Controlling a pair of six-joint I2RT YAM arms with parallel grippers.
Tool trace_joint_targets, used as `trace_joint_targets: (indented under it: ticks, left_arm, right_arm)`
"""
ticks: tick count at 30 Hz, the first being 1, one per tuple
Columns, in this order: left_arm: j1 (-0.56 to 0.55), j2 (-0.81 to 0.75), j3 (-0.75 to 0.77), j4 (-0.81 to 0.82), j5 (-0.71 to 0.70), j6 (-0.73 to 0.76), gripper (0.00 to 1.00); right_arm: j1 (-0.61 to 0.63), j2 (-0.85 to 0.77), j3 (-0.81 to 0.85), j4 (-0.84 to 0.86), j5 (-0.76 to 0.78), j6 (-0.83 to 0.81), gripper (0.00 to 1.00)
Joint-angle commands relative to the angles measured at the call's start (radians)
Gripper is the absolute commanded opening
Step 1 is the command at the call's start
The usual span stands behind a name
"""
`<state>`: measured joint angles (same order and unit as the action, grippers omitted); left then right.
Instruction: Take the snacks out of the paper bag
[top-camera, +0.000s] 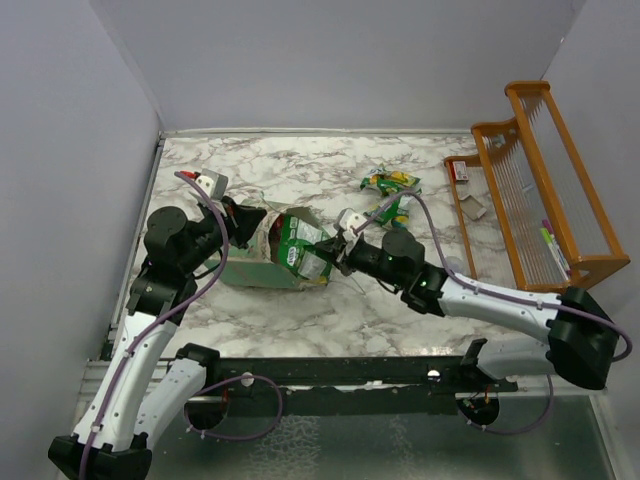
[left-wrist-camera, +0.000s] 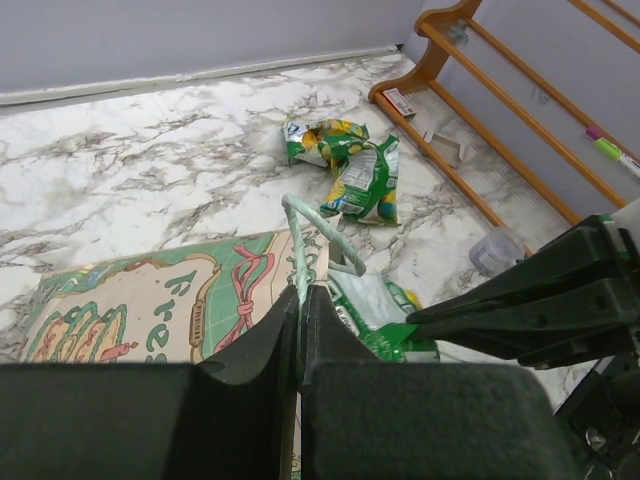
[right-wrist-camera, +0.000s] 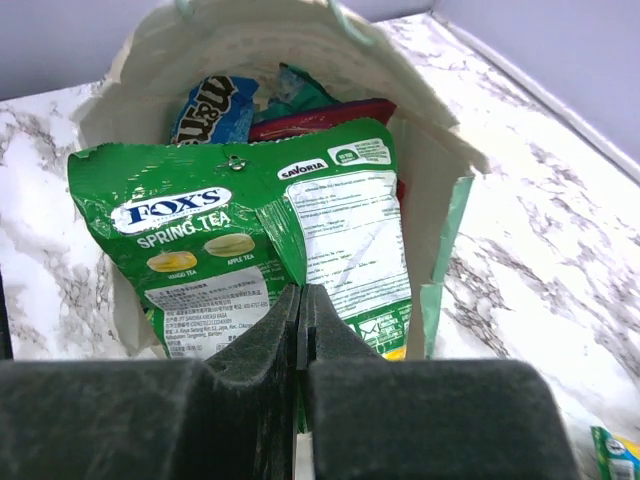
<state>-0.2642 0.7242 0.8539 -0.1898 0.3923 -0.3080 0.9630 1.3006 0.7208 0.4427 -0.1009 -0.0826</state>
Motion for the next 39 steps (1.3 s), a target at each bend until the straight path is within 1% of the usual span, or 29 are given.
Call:
trace_joint_targets:
  ticks: [1, 7, 10, 13, 18, 20, 21, 24, 29, 30, 32, 33, 35, 39]
  left_arm:
    - [-0.003, 0.005, -0.014, 0.032, -0.048, -0.007, 0.00]
    - [-0.002, 0.012, -0.029, 0.043, -0.076, -0.006, 0.00]
    - [-0.003, 0.011, -0.041, 0.054, -0.079, -0.004, 0.00]
    - [-0.003, 0.011, -0.048, 0.060, -0.082, 0.000, 0.00]
    - [-0.003, 0.001, -0.049, 0.036, -0.106, 0.012, 0.00]
    - [-0.003, -0.009, -0.049, 0.024, -0.109, 0.017, 0.00]
    - [-0.002, -0.014, -0.048, 0.015, -0.108, 0.023, 0.00]
    - [-0.002, -0.023, -0.047, -0.016, -0.101, 0.050, 0.00]
    - [-0.002, -0.025, -0.018, -0.106, -0.089, 0.131, 0.00]
    - [-0.003, -0.029, -0.011, -0.117, -0.068, 0.142, 0.00]
    - [-0.002, -0.035, -0.001, -0.127, 0.031, 0.165, 0.00]
    - [-0.003, -0.033, 0.002, -0.129, 0.107, 0.163, 0.00]
    - [-0.003, -0.024, -0.005, -0.121, 0.189, 0.134, 0.00]
    - [-0.003, -0.018, -0.027, -0.118, 0.267, 0.088, 0.00]
  right_arm:
    - [0.006, -0.113, -0.020, -0.011, 0.059, 0.015, 0.01]
    - [0.006, -0.251, -0.008, -0.114, 0.136, 0.034, 0.01]
    - [0.006, -0.327, -0.026, -0.144, 0.233, 0.031, 0.01]
    - [0.006, -0.377, -0.063, -0.129, 0.413, 0.037, 0.01]
    - [0.004, -0.345, -0.091, -0.105, 0.849, 0.090, 0.01]
    - [0.000, -0.322, -0.091, -0.108, 0.949, 0.114, 0.01]
    - [-0.008, -0.312, -0.091, -0.116, 0.970, 0.133, 0.01]
    - [-0.058, -0.284, -0.087, -0.185, 0.997, 0.231, 0.01]
    - [-0.210, -0.216, -0.137, -0.250, 0.887, 0.387, 0.01]
    - [-0.229, -0.198, -0.153, -0.246, 0.865, 0.407, 0.01]
    - [-0.252, -0.158, -0.180, -0.227, 0.830, 0.428, 0.01]
    - [-0.255, -0.135, -0.192, -0.213, 0.821, 0.428, 0.01]
    - [-0.264, -0.083, -0.199, -0.195, 0.825, 0.442, 0.01]
    - [-0.319, 0.011, -0.189, -0.207, 0.815, 0.510, 0.01]
